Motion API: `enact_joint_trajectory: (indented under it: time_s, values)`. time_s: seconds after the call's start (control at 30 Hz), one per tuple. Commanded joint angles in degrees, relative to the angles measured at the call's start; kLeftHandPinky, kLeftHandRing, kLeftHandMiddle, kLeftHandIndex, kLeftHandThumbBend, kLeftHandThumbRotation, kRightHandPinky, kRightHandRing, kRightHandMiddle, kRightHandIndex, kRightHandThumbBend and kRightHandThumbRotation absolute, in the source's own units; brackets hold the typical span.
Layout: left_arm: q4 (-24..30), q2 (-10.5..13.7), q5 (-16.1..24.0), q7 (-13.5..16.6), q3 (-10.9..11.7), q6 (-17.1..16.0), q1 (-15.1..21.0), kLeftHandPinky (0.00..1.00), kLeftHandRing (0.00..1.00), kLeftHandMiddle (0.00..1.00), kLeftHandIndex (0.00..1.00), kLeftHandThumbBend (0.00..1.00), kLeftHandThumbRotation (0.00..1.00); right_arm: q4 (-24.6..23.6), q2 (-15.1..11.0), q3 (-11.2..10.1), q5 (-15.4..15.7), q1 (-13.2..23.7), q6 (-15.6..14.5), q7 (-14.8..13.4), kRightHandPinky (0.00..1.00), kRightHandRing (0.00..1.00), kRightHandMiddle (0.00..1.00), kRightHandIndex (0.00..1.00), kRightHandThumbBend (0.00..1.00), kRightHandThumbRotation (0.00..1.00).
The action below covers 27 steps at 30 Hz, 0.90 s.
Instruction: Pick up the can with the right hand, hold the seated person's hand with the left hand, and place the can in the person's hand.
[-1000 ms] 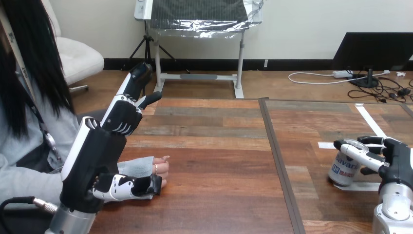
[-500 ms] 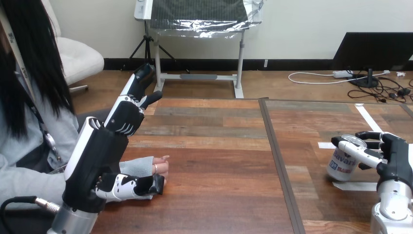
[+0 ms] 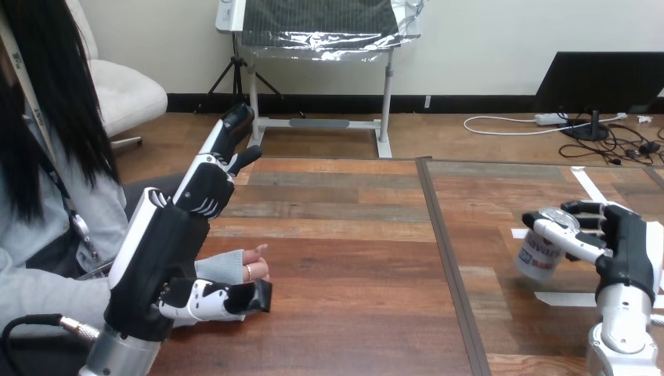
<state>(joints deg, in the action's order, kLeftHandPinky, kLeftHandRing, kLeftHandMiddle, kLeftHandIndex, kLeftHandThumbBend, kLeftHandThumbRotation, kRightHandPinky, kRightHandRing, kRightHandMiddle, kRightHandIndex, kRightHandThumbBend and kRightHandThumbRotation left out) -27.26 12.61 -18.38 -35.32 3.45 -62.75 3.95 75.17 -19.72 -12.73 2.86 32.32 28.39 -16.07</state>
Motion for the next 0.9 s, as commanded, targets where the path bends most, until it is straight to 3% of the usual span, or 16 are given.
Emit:
enact_joint_trajectory:
  time_s: [0.0, 0.43, 0.8, 0.87]
  values:
    - [0.6, 1.0, 2.4, 1.6, 1.0, -0.4, 3.9, 0.93, 1.00, 1.00, 0.99, 1.00, 0.57, -4.1, 0.1, 0.7, 0.4, 4.3, 3.5, -0.3, 0.34, 0.40, 0.47, 0.49, 0.83, 0.00]
    - [1.7, 3.6, 14.7, 8.6, 3.5, 1.2, 3.8, 0.92, 1.00, 1.00, 1.00, 1.00, 0.51, -6.1, 0.9, 2.4, 1.5, 4.3, 5.9, -1.0, 0.34, 0.39, 0.47, 0.50, 0.82, 0.00]
    - [5.0, 6.9, 20.1, 12.1, 3.2, 5.1, 2.9, 0.93, 1.00, 1.00, 1.00, 1.00, 0.44, -7.6, 1.7, 2.4, 1.5, 4.4, 7.9, -0.3, 0.32, 0.38, 0.45, 0.49, 0.81, 0.00]
    - [5.7, 8.4, 21.3, 12.7, 3.3, 6.6, 3.1, 0.95, 1.00, 1.00, 1.00, 1.00, 0.42, -8.3, 2.0, 2.6, 1.5, 4.4, 8.3, -0.2, 0.32, 0.37, 0.45, 0.49, 0.81, 0.00]
